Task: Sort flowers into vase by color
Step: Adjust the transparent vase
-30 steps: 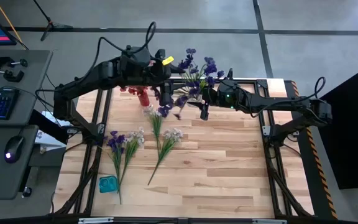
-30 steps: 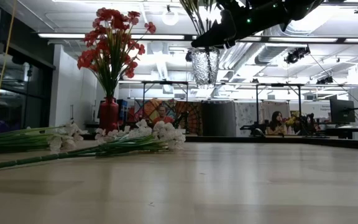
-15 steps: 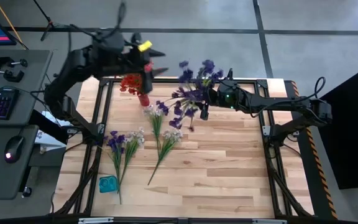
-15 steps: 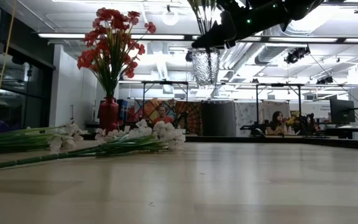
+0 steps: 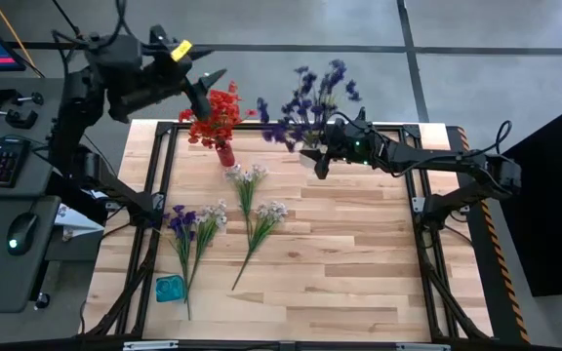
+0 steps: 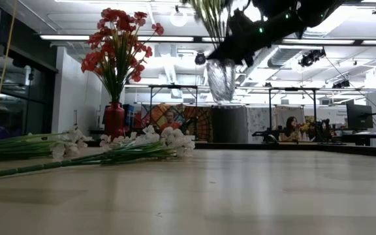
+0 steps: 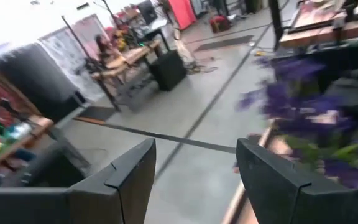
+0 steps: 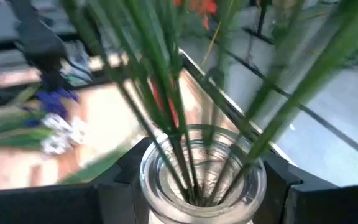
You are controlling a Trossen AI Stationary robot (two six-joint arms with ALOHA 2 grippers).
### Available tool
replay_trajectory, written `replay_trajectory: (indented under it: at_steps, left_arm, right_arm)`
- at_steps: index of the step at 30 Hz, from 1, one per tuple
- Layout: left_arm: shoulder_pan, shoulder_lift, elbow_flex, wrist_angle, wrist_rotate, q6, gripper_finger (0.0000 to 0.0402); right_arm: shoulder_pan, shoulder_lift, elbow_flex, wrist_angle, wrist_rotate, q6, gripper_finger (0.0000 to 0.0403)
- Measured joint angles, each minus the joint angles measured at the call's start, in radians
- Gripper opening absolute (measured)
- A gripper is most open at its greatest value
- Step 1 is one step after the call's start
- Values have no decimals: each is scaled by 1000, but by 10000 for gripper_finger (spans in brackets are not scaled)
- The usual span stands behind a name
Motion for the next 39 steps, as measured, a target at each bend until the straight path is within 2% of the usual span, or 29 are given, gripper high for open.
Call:
replay_trajectory:
  at_steps: [5,9,15,17,19,22,26,30,32,36,39]
  left_arm:
    - [21,8,-1,-45,77,-101,212]
    - [30,29,-1,-98,142,-121,212]
    - [30,66,-2,-102,155,-115,212]
    - [35,77,-23,-63,201,-114,212]
    - [44,79,-82,-7,290,-104,212]
    - [48,75,-217,112,388,-64,212]
    - [42,69,-429,281,398,-118,212]
    - [12,52,-582,398,396,-206,212]
    - [0,39,-625,450,394,-244,212]
    - [-21,15,-633,487,345,-289,212]
    - [-34,-13,-633,486,294,-295,212]
  right_arm:
    - [-67,-38,-69,-13,-42,43,169]
    - [-115,-135,-219,8,-51,111,169]
    - [-163,-376,-477,28,68,201,169]
    - [-181,-426,-519,46,110,197,169]
    - [-203,-446,-533,58,152,161,169]
    - [-242,-430,-538,51,186,88,169]
    - [-268,-365,-538,82,169,68,169]
    - [-268,-289,-539,94,186,35,169]
    - [-268,-254,-539,139,186,17,169]
    - [-268,-184,-539,229,185,8,172]
    - [-268,-140,-539,298,186,26,203]
